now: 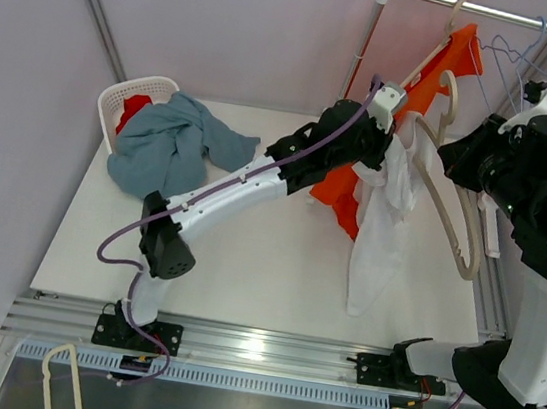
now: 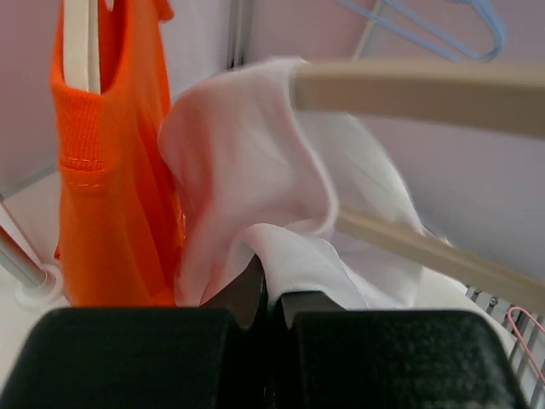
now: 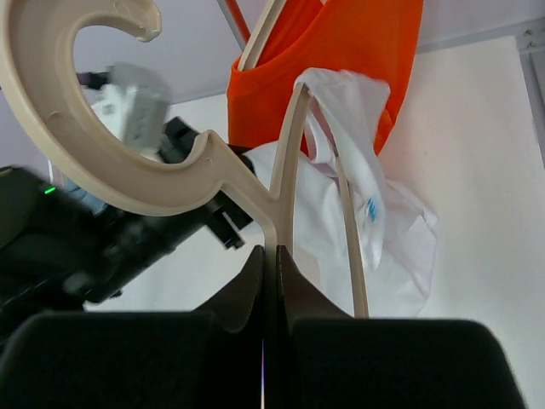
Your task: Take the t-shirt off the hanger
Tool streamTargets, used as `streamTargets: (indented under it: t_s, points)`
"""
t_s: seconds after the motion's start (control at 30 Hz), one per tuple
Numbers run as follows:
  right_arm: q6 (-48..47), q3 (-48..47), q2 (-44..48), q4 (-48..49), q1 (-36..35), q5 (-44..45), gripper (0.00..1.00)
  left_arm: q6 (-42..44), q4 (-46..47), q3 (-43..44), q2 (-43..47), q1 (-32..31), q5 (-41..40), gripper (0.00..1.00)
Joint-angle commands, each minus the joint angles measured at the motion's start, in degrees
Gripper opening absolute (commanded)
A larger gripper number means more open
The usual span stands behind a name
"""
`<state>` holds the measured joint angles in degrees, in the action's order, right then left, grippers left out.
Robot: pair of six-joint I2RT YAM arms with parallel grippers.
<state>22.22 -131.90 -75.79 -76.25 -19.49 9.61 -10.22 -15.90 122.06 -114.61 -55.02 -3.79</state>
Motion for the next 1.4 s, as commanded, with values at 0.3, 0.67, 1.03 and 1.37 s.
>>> streamTargets:
  t_s: [0.3,0.67,1.03,1.37]
  points:
    - [-1.91,-0.23,4.85,-2.35,-0.11,4.71,0.0,-6.83,-9.35,-3.29,-1.96,2.82,7.64,0.01]
    - [-4.64,15.43,7.06,17.96,-0.03,17.02,0.0,-4.65,-7.91,-22.66,26.35,-1.58,21.72,0.01]
    - [-6.93,8.15,-3.74,30.27,8.31,10.98,0.0,3.27,-5.92,-8.69,33.22,12.12,14.86,0.01]
    - [-4.82,0.86,-15.52,35.9,18.96,-2.91,0.0,8.11,9.2,4.85,24.53,27.15,12.68,0.01]
